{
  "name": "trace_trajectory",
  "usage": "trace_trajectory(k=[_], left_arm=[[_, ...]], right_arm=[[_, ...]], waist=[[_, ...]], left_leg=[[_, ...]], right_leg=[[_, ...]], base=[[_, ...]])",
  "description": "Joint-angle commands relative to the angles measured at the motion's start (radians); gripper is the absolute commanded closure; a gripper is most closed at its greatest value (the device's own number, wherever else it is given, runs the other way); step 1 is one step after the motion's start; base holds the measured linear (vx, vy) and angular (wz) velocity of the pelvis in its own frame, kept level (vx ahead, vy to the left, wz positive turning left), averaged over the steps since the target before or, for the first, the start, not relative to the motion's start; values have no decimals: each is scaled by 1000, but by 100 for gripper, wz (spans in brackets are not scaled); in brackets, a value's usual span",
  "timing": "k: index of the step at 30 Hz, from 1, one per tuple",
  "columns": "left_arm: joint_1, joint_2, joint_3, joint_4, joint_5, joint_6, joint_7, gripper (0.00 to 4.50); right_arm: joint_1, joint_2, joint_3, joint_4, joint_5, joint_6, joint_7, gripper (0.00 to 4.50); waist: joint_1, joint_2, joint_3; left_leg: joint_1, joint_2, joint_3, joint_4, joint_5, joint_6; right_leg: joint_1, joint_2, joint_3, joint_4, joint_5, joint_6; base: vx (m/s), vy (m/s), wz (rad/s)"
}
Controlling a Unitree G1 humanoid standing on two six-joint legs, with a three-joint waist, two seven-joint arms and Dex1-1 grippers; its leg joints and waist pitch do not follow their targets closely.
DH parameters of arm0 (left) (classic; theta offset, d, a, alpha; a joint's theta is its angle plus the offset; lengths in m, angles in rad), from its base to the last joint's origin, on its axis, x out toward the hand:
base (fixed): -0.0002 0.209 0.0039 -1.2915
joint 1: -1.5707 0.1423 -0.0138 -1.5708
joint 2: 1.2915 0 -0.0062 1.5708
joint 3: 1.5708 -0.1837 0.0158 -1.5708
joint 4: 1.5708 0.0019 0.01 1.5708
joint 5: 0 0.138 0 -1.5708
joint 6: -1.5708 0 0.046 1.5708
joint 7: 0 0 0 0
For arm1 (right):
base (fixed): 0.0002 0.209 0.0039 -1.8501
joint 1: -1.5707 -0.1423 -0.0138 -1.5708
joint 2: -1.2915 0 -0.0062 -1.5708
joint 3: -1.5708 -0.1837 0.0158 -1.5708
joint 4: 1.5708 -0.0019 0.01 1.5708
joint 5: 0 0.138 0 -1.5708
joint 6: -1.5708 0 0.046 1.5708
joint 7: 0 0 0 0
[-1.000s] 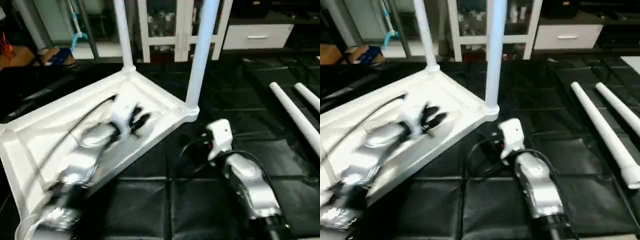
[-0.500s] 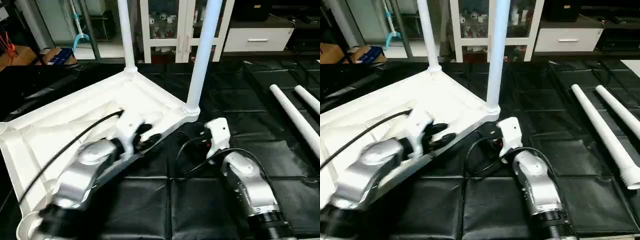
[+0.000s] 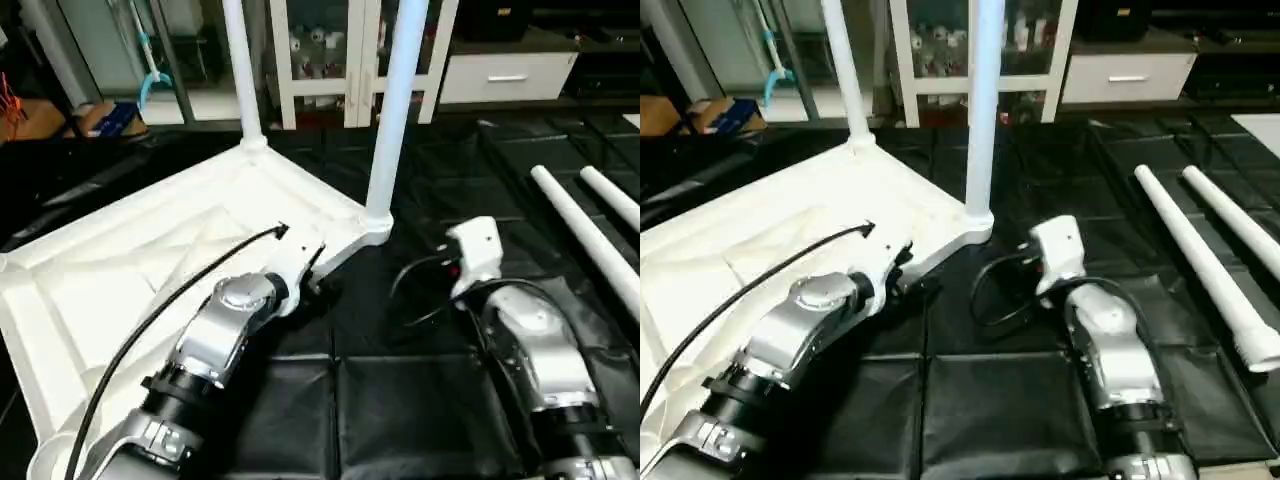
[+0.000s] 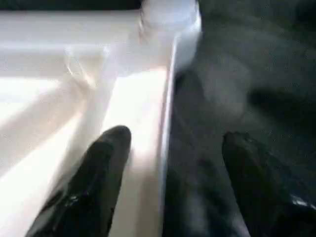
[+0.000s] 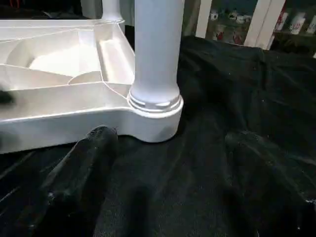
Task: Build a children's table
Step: Rotate table base
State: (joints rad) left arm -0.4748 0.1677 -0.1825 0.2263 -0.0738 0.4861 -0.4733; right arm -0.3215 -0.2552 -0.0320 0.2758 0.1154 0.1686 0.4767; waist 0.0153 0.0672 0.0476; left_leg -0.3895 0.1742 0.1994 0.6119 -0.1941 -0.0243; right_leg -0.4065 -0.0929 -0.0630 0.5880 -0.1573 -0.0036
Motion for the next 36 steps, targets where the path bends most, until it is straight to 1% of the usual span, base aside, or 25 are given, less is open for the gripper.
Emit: trace_trajectory(k=[1, 2, 3, 5, 6, 7, 8, 9, 10, 11, 12, 13, 15, 17, 18, 19, 20, 21, 23, 24, 25, 29, 31, 34, 36], left_arm=[[14, 27, 94, -94, -52, -20, 2, 118], [46, 76, 141, -156, -58, -8, -7, 118], [63, 105, 158, -186, -54, 3, -11, 118], [99, 168, 205, -250, -58, 40, -33, 118], [159, 263, 252, -333, -63, 97, -86, 118], [167, 275, 257, -343, -63, 103, -93, 118], [181, 297, 265, -361, -64, 115, -105, 118], [223, 347, 276, -403, -64, 149, -137, 118], [263, 389, 285, -433, -63, 175, -166, 118], [342, 466, 306, -489, -61, 225, -212, 118], [370, 489, 318, -506, -62, 242, -218, 118], [396, 508, 348, -521, -71, 257, -211, 118], [414, 521, 370, -531, -78, 268, -207, 118], [440, 550, 391, -546, -76, 280, -213, 118], [472, 587, 408, -560, -74, 298, -230, 118], [493, 610, 412, -565, -67, 306, -243, 118], [519, 637, 412, -569, -58, 314, -258, 118], [569, 676, 385, -569, -46, 333, -273, 118], [572, 675, 376, -569, -47, 336, -270, 118], [573, 663, 345, -573, -53, 344, -271, 118], [571, 654, 325, -574, -55, 348, -270, 118], [537, 603, 250, -568, -63, 355, -254, 118], [498, 554, 204, -555, -73, 351, -240, 118], [446, 492, 150, -536, -77, 347, -231, 118], [389, 424, 108, -511, -77, 342, -220, 118]], right_arm=[[12, -2, 1, -29, 8, 13, 1, 73], [25, 3, 9, -41, 9, 21, 4, 73], [31, 6, 13, -48, 10, 26, 5, 73], [43, 13, 29, -59, 13, 36, 17, 73], [54, 19, 56, -64, 10, 37, 38, 73], [55, 19, 59, -64, 9, 36, 40, 73], [57, 20, 65, -64, 7, 35, 44, 73], [61, 24, 75, -65, 7, 35, 50, 73], [59, 28, 81, -62, 5, 31, 52, 73], [55, 38, 91, -56, 2, 26, 52, 73], [52, 42, 94, -54, 1, 25, 50, 73], [47, 50, 96, -53, -1, 26, 46, 73], [44, 55, 98, -52, -3, 27, 44, 73], [37, 61, 103, -46, -7, 24, 40, 73], [29, 70, 108, -38, -9, 20, 37, 73], [25, 74, 112, -32, -11, 17, 36, 73], [19, 79, 117, -26, -14, 13, 35, 73], [6, 90, 133, -9, -21, 5, 34, 73], [4, 92, 136, -7, -22, 4, 35, 73], [2, 95, 144, -2, -27, 6, 37, 73], [-1, 96, 149, 4, -32, 4, 36, 73], [-18, 103, 165, 35, -52, -10, 31, 73], [-32, 110, 166, 51, -56, -13, 23, 73], [-45, 116, 167, 62, -58, -17, 16, 73], [-52, 117, 167, 65, -55, -19, 13, 73]], waist=[[-1, -4, -75], [-2, -11, -75], [-10, -8, -71], [-17, -9, -69], [-19, -3, -67], [-20, -2, -67], [-29, 1, -63], [-22, -8, -61], [-22, -8, -61], [-22, 0, -56], [-27, -4, -52], [-28, -3, -52], [-18, 2, -49], [-10, -2, -45], [-8, -5, -47], [-12, -5, -43], [-10, -5, -44], [-15, -8, -40], [-17, -8, -39], [-13, -5, -41], [-12, 2, -38], [-14, -2, -42], [-12, -10, -44], [-14, -10, -45], [-11, -13, -48]], left_leg=[[17, 47, -28, -70, -155, 78], [15, 49, -29, -71, -155, 84], [9, 49, -32, -76, -165, 89], [18, 47, -29, -76, -197, 83], [21, 49, -31, -79, -221, 69], [18, 50, -34, -80, -223, 61], [18, 49, -34, -84, -249, 51], [31, 51, -33, -84, -296, 31], [31, 51, -33, -84, -296, 31], [28, 53, -34, -90, -317, 22], [19, 52, -39, -97, -342, 12], [25, 51, -38, -98, -358, 3], [48, 50, -32, -96, -423, -31], [48, 51, -35, -102, -461, -50], [42, 50, -40, -103, -468, -57], [38, 49, -42, -108, -477, -57], [42, 49, -42, -106, -484, -61], [36, 49, -46, -109, -500, -61], [39, 49, -47, -111, -519, -66], [49, 49, -45, -108, -528, -71], [52, 48, -45, -109, -542, -77], [44, 47, -47, -111, -539, -83], [46, 46, -44, -107, -516, -77], [36, 45, -46, -108, -488, -71], [44, 44, -41, -103, -471, -66]], right_leg=[[51, -46, 30, -58, -133, -244], [53, -48, 30, -54, -133, -250], [55, -47, 29, -53, -155, -244], [47, -41, 28, -60, -206, -227], [45, -43, 29, -60, -242, -223], [47, -46, 29, -57, -248, -220], [42, -40, 29, -59, -275, -210], [33, -43, 33, -63, -315, -205], [33, -43, 33, -63, -315, -205], [28, -44, 34, -64, -341, -198], [32, -43, 33, -62, -373, -181], [28, -41, 33, -64, -385, -174], [8, -36, 39, -74, -399, -173], [8, -36, 40, -77, -416, -162], [13, -41, 41, -71, -420, -156], [14, -39, 40, -73, -439, -143], [10, -40, 41, -74, -443, -140], [11, -43, 43, -75, -476, -130], [8, -42, 43, -78, -502, -119], [0, -42, 46, -82, -502, -116], [-3, -40, 47, -83, -498, -119], [6, -42, 48, -80, -466, -123], [5, -42, 50, -80, -449, -134], [15, -43, 49, -76, -437, -134], [9, -43, 52, -79, -434, -136]], base=[[0, 0, 0], [0, 0, 0], [0, 0, 0], [0, 0, 0], [0, 0, 0], [0, 0, 0], [0, 0, 0], [0, 0, 0], [0, 0, 0], [0, 0, 0], [0, 0, 0], [0, 0, 0], [0, 0, 0], [0, 0, 0], [0, 0, 0], [0, 0, 0], [0, 0, 0], [0, 0, 0], [0, 0, 0], [0, 0, 0], [0, 0, 0], [0, 0, 0], [0, 0, 0], [0, 0, 0], [0, 0, 0]])
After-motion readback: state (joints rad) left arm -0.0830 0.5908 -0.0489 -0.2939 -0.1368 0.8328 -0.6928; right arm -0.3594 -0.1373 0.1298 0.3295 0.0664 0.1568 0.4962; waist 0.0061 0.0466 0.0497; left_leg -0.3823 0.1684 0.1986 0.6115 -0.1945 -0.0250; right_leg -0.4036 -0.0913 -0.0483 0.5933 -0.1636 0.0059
